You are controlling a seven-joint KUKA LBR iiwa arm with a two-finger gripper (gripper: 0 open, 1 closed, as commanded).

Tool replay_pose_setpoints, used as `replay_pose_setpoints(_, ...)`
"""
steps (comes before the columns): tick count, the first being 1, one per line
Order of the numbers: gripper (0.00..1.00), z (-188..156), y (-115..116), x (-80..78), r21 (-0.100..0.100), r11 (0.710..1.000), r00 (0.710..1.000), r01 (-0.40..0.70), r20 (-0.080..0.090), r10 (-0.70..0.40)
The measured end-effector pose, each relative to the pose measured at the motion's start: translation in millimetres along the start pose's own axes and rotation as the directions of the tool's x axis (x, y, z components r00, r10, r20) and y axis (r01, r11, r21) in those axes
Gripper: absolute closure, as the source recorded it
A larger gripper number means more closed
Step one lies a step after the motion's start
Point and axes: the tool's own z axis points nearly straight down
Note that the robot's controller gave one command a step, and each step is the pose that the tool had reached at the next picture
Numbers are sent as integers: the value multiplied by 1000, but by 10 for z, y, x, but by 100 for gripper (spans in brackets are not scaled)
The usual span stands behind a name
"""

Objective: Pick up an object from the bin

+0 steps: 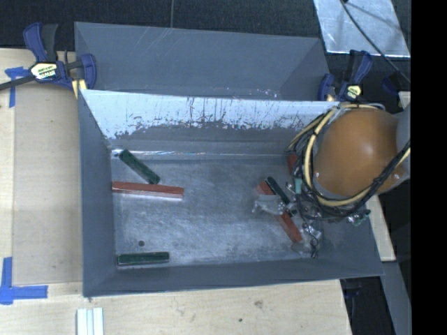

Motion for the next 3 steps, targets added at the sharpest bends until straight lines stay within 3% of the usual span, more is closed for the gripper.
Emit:
replay_pose_setpoints(1,0,267,-788,-592,6,996,996,94,5,-94)
replay_pose_setpoints(2,0,507,-962,-795,3,839,839,545,1,-545)
replay_pose_setpoints(3,100,497,-962,-798,2,840,840,543,2,-543)
